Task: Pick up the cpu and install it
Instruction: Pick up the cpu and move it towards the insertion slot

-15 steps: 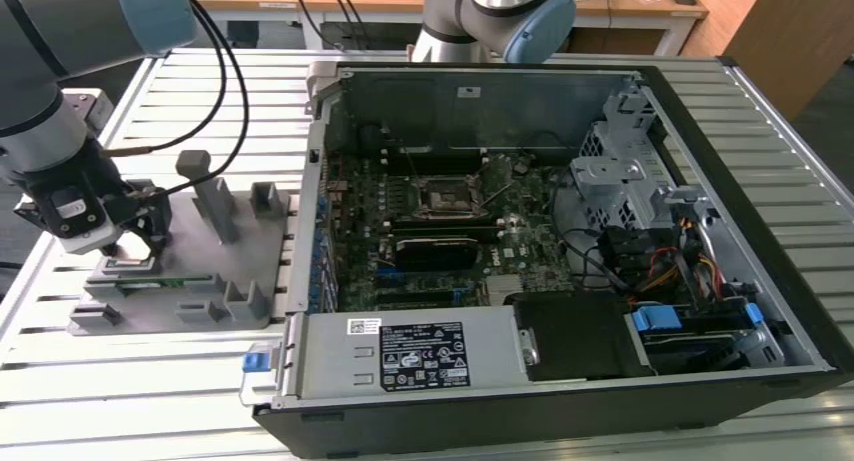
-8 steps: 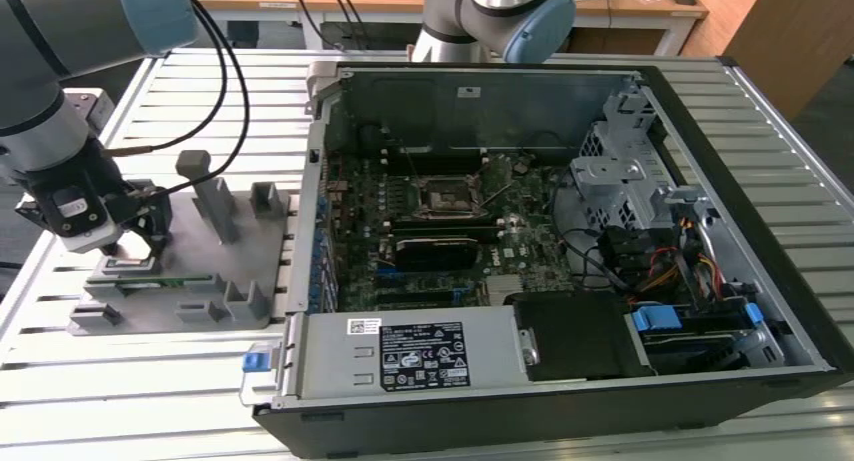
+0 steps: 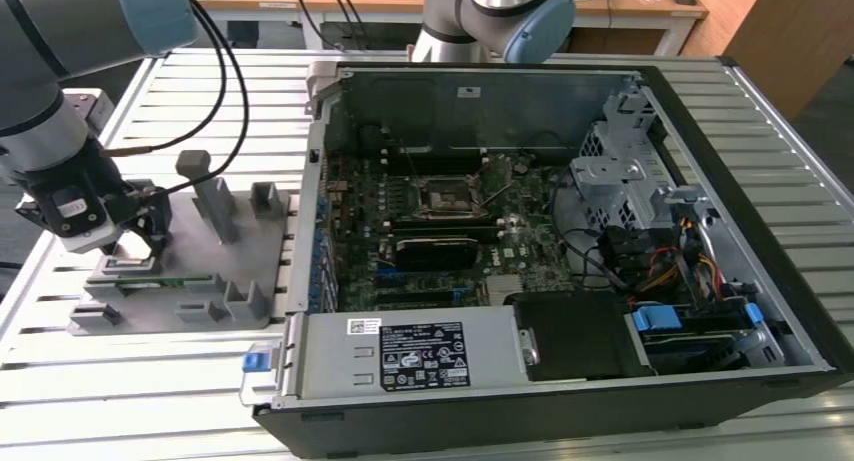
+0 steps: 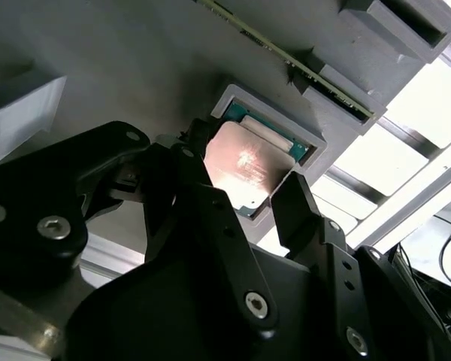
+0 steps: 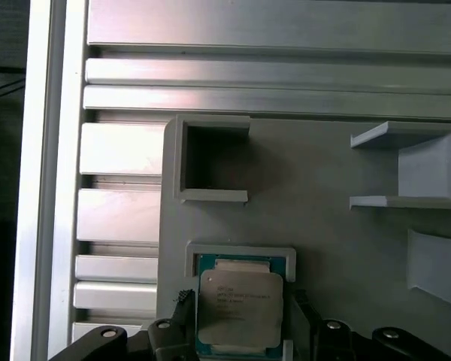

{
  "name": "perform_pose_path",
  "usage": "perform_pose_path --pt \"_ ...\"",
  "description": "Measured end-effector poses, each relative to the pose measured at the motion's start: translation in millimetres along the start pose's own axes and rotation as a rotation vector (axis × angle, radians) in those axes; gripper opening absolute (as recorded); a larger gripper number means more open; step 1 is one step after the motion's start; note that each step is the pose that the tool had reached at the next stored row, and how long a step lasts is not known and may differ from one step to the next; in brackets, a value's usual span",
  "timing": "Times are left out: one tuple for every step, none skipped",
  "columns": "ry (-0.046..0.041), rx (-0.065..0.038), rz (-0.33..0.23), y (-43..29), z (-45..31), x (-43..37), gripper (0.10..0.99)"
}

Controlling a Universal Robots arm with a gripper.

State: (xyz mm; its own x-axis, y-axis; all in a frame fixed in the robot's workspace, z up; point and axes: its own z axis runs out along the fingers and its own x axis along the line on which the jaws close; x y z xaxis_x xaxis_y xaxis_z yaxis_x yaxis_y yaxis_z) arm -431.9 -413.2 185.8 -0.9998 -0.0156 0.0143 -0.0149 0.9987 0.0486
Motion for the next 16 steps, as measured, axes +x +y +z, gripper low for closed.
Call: perform_pose_path --pt "0.0002 0.000 0.000 -0.1 -0.1 0.6 0.612" --pt "0.0001 0.000 0.000 -0.1 -0.1 0.6 0.612" --pt "0.0001 0.000 0.000 -0.1 0.0 0.6 0.612" --pt "-0.0001 0.000 0.000 -0.1 0.5 0.6 0.612" --pt "0.0000 0.000 0.000 -0.1 1.2 0.6 0.612" --pt "0.0001 0.000 0.000 -0.1 2.0 0.5 0.612" --pt "0.0004 0.000 0.000 -0.1 2.5 0.5 0.600" --pt "0.0005 0.000 0.000 -0.1 2.4 0.5 0.600" --pt "0.0005 0.000 0.000 -0.1 2.4 0.5 0.541" --pt "0.0003 0.000 0.000 -0.1 2.3 0.5 0.541" --pt "0.0000 0.000 0.000 0.0 1.8 0.4 0.541" --pt "-0.0001 0.000 0.000 0.0 1.3 0.4 0.541" --pt "-0.0002 0.000 -0.001 0.0 1.2 0.4 0.541" --pt "-0.0002 0.000 0.000 0.0 1.2 0.4 0.541" --pt "-0.0001 0.000 0.000 0.0 1.2 0.4 0.541" --pt "0.0001 0.000 0.000 0.0 1.2 0.4 0.541"
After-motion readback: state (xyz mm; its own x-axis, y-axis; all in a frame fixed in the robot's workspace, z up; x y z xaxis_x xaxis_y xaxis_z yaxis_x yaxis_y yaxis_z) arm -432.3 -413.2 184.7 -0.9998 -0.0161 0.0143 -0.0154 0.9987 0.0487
